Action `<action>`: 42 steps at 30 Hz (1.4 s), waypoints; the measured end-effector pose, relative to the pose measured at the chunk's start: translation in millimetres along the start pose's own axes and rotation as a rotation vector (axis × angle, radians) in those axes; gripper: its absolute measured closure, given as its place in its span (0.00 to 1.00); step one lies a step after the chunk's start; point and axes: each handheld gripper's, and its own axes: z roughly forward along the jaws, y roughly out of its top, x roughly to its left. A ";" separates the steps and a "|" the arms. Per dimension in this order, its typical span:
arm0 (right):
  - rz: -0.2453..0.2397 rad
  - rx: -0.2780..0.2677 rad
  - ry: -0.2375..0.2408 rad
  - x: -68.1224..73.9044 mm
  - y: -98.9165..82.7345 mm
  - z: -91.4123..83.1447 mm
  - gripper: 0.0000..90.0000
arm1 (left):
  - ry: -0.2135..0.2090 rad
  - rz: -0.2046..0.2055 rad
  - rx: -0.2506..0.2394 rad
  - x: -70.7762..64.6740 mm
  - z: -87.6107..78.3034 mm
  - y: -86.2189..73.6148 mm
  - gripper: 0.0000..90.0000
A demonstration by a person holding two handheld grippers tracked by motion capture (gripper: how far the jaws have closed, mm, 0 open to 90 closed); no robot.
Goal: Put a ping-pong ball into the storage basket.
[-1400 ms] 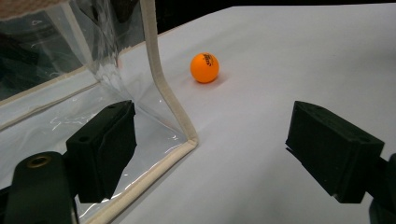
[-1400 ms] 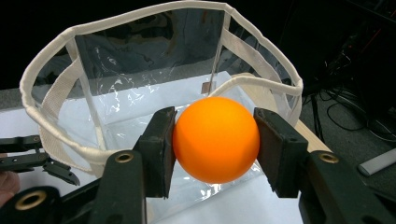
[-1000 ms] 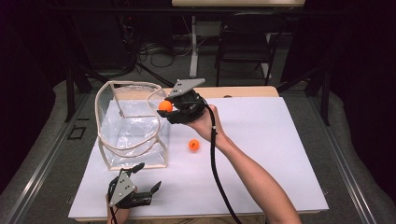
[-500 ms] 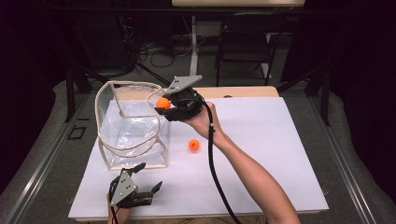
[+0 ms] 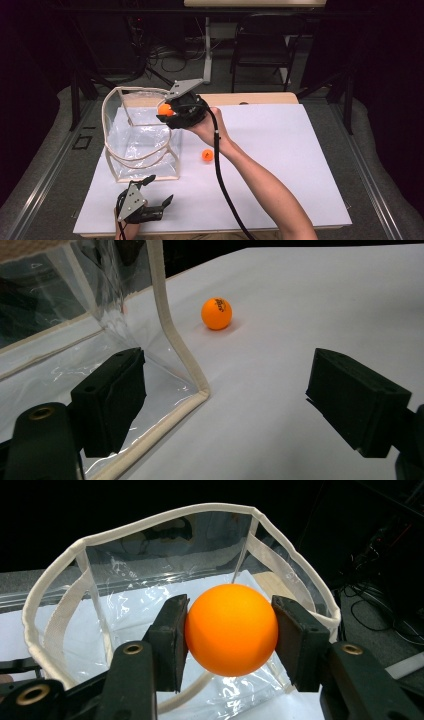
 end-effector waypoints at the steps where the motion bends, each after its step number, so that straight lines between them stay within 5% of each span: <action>1: -0.003 -0.002 0.001 0.8 0.8 1.4 0.56 | -0.001 0.000 0.001 0.1 0.0 0.0 0.17; 42: -0.050 0.117 0.030 18.6 24.6 66.5 0.56 | 0.005 -0.011 -0.003 3.9 -1.9 -0.9 0.17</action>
